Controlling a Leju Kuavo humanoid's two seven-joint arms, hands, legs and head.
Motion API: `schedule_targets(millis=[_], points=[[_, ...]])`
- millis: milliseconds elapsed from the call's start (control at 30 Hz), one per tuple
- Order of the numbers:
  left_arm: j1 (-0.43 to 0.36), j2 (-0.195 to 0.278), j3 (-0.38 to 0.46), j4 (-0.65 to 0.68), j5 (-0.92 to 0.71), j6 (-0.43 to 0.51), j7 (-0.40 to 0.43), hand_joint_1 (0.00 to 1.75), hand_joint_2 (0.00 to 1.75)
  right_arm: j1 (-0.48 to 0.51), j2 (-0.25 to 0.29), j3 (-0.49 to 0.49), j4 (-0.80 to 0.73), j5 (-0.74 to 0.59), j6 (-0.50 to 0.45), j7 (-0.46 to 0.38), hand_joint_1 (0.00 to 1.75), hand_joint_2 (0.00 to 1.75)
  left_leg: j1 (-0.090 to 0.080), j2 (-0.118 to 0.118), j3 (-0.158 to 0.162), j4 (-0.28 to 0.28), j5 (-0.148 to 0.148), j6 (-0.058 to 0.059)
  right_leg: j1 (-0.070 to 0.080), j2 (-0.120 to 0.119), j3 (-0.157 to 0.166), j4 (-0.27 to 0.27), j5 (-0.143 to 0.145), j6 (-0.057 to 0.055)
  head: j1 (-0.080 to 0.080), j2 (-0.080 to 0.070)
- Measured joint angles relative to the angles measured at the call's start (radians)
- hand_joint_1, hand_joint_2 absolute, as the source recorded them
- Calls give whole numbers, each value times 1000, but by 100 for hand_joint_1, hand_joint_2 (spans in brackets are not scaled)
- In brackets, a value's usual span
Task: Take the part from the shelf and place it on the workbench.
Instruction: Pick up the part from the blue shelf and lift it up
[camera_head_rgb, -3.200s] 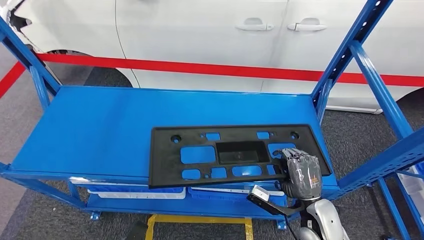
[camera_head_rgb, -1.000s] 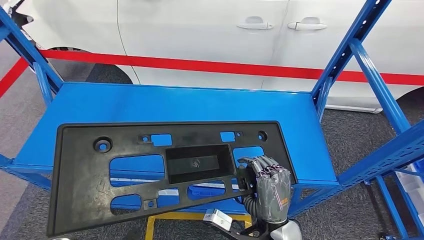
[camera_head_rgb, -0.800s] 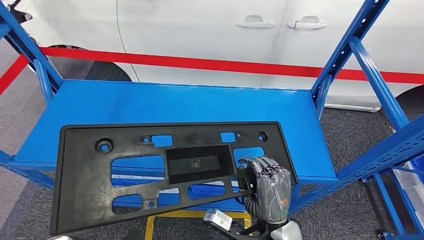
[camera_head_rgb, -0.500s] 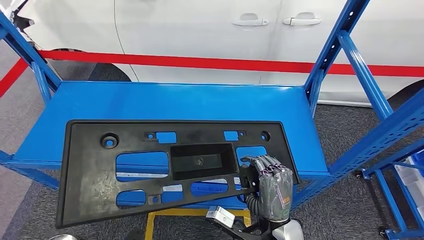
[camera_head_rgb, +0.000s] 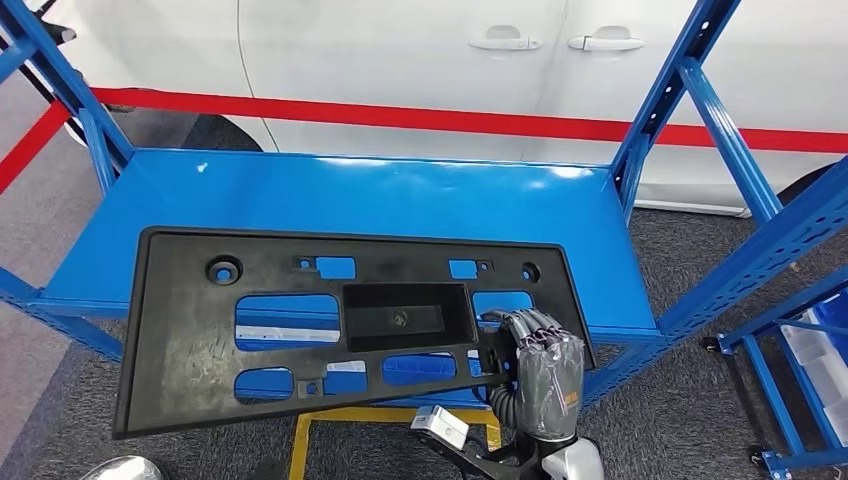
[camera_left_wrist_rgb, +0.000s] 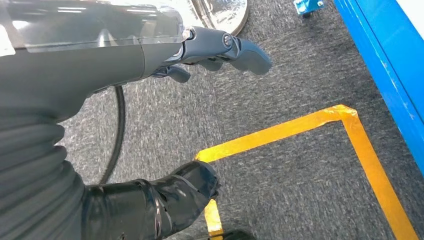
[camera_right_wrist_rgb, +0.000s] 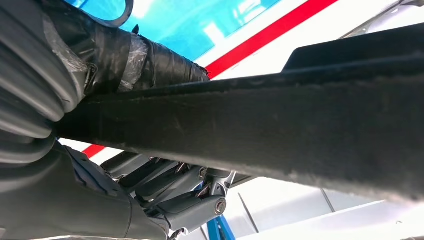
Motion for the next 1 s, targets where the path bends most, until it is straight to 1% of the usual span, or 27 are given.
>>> schedule_targets(millis=[33,100,133,167,200,233,267,300,333,367,400,467,500,533,567,600,633,667,700,733,767,800,833,867,933,967,1000], points=[[-1,-1,0,0,0,1,0,0,175,0,0,-3,0,-7,0,1,175,175,3,2,-5,-4,9,6,-1,1,-14,34,-29,5,1,0],[-2,-1,0,0,0,2,0,0,175,0,0,-7,2,-25,1,1,175,175,3,4,-19,-4,20,14,-6,2,-60,154,-109,15,2,0],[-2,-1,0,0,0,2,0,0,175,1,0,-9,3,-33,1,0,175,175,3,5,-28,-2,25,15,-8,2,-81,216,-138,19,1,0],[-1,-1,0,0,0,2,-1,0,175,2,0,-10,5,-39,1,-1,175,175,3,5,-36,1,28,15,-10,2,-87,249,-149,22,2,0],[-1,-1,0,0,0,2,-1,0,175,2,0,-12,6,-44,2,-2,175,175,3,6,-44,5,31,13,-12,1,-75,246,-142,23,1,0],[-1,-1,0,0,0,2,-1,0,175,2,0,-12,7,-46,2,-4,175,175,3,6,-50,9,33,12,-15,1,-43,201,-118,23,1,0],[-1,-2,1,0,0,2,-1,0,175,2,0,-13,7,-47,2,-5,175,175,3,5,-55,14,35,11,-16,1,3,130,-91,22,2,0],[-1,-2,1,0,0,2,-1,0,175,1,0,-13,7,-49,2,-7,175,175,2,5,-59,19,36,8,-15,1,43,63,-72,19,1,0],[-1,-2,1,0,0,2,-1,0,175,1,0,-13,7,-52,2,-9,175,175,0,5,-63,23,38,3,-14,2,69,12,-59,15,1,0],[-2,-2,1,0,0,2,-1,0,175,0,0,-14,7,-54,3,-10,175,175,-2,5,-67,25,41,-2,-12,2,80,-14,-53,10,1,0],[-2,-2,1,0,0,2,-1,0,175,0,0,-14,7,-57,3,-12,175,175,-3,5,-70,25,45,-10,-9,3,78,-18,-52,5,1,0],[-1,-2,1,0,0,3,-1,0,175,0,0,-15,7,-60,3,-15,175,175,-2,4,-75,27,47,-22,-10,2,70,-21,-39,-9,1,0],[-1,-2,1,0,0,3,-1,0,175,0,1,-16,7,-61,4,-16,175,175,0,3,-82,39,34,-28,-12,1,65,-25,-32,-18,1,0],[-1,-2,1,0,0,4,-1,0,175,0,1,-16,7,-62,4,-18,175,175,1,2,-95,68,7,-32,-14,-1,59,-28,-24,-26,0,0],[-1,-2,1,0,0,4,-1,0,175,-1,2,-16,7,-63,4,-19,175,175,3,1,-113,115,-32,-37,-15,-3,51,-30,-17,-32,0,0],[-1,-2,1,0,0,4,-1,0,175,-1,2,-16,8,-64,4,-20,175,175,4,1,-136,180,-76,-40,-14,-4,41,-30,-10,-36,0,0],[-1,-2,1,0,0,4,-1,0,175,0,3,-16,9,-66,4,-22,175,175,5,1,-155,244,-111,-44,-12,-4,31,-29,-3,-37,0,0],[-1,-2,1,0,0,5,-1,0,175,0,3,-16,10,-67,5,-23,175,175,5,1,-163,287,-131,-46,-12,-5,21,-27,3,-37,0,0],[-1,-2,1,0,-1,5,0,0,175,0,3,-16,11,-68,5,-24,175,175,5,1,-153,296,-133,-46,-11,-5,11,-25,10,-36,-1,0],[-1,-2,1,0,-1,5,0,0,175,0,3,-16,13,-69,5,-25,175,175,5,1,-121,259,-116,-45,-11,-5,3,-22,15,-34,-1,0],[-2,-2,1,0,-1,5,0,0,175,0,3,-16,13,-69,5,-26,175,175,5,1,-71,188,-89,-43,-11,-5,-4,-19,19,-31,-1,0],[-3,-2,1,0,-1,6,0,0,175,0,3,-16,14,-70,4,-26,175,175,4,1,-23,111,-70,-39,-10,-4,-10,-15,23,-27,-1,0],[-4,-2,1,0,-1,7,0,0,175,0,4,-16,14,-71,4,-26,175,175,2,0,12,50,-54,-35,-9,-4,-13,-12,27,-22,0,0],[-5,-2,1,0,-1,8,0,0,175,0,4,-16,14,-72,4,-27,175,175,0,0,30,15,-47,-31,-8,-4,-16,-10,32,-16,0,0],[-4,-2,2,0,-1,11,0,0,175,0,5,-16,14,-74,4,-28,175,175,-4,-2,26,8,-37,-21,-7,-4,-18,-12,43,-4,0,0],[-4,-2,2,0,-2,12,0,0,175,0,5,-16,14,-74,4,-29,175,175,-2,0,22,7,-30,-15,-8,-3,-20,-13,46,2,0,0],[-4,-2,2,0,-2,12,0,0,175,1,5,-17,14,-75,4,-29,175,175,0,2,17,5,-20,-7,-9,-2,-25,-7,37,8,0,0]])
